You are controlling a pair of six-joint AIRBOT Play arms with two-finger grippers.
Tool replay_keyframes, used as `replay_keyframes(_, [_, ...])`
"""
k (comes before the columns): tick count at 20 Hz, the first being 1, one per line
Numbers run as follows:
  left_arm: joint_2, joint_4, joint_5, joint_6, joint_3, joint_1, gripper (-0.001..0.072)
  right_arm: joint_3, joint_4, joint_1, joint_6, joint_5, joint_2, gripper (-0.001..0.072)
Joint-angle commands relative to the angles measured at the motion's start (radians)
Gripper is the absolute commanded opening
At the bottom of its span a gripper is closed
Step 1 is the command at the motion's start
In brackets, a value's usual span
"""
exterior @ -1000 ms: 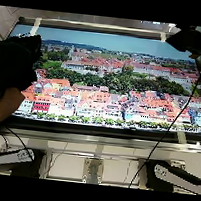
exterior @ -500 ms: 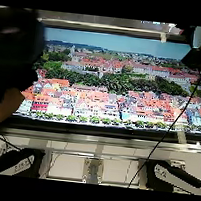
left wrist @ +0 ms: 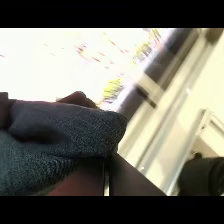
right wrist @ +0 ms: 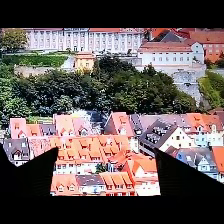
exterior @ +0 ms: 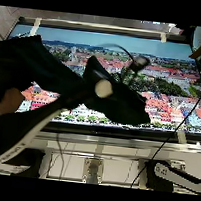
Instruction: Fold the clothes and pants, and hang the long-sleeved shirts on hangers.
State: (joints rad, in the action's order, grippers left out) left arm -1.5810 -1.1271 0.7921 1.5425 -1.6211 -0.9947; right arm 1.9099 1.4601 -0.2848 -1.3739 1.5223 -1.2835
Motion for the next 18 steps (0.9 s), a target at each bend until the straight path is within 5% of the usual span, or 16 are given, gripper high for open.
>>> replay_keyframes(1, [-0.123, -0.002, -0.179, 0.067, -0.002, -0.093, 0.0014, -0.001, -0.098, -0.033, -0.024, -0.007, -0.019, 0.0685])
replay_keyframes(3, [-0.105, -0.002, -0.139, 0.066, -0.002, -0.044, 0.0063, -0.010, -0.101, -0.032, -0.019, -0.002, -0.024, 0.0685])
replay_keyframes(5, [-0.043, -0.029, -0.043, 0.066, -0.003, 0.053, 0.0720, -0.029, -0.045, -0.034, 0.007, 0.031, -0.026, 0.0685])
replay_keyframes(8, [0.094, -0.255, 0.129, 0.087, -0.003, 0.280, 0.0713, -0.084, -0.024, -0.054, 0.007, 0.058, -0.026, 0.0685])
replay_keyframes(10, [0.130, -0.393, 0.160, 0.223, -0.003, 0.451, 0.0713, -0.142, -0.030, -0.060, 0.006, 0.062, -0.026, 0.0685])
replay_keyframes(13, [0.065, -0.230, 0.190, 0.242, -0.002, 0.694, 0.0712, -0.255, -0.126, -0.059, 0.007, 0.041, -0.026, 0.0685])
replay_keyframes(16, [-0.061, -0.002, 0.236, 0.149, -0.002, 0.832, 0.0708, -0.339, -0.177, -0.060, 0.034, 0.010, -0.026, 0.0685])
replay_keyframes(18, [-0.137, 0.053, 0.245, 0.108, -0.002, 0.857, 0.0613, -0.348, -0.177, -0.060, 0.053, 0.006, -0.026, 0.0685])
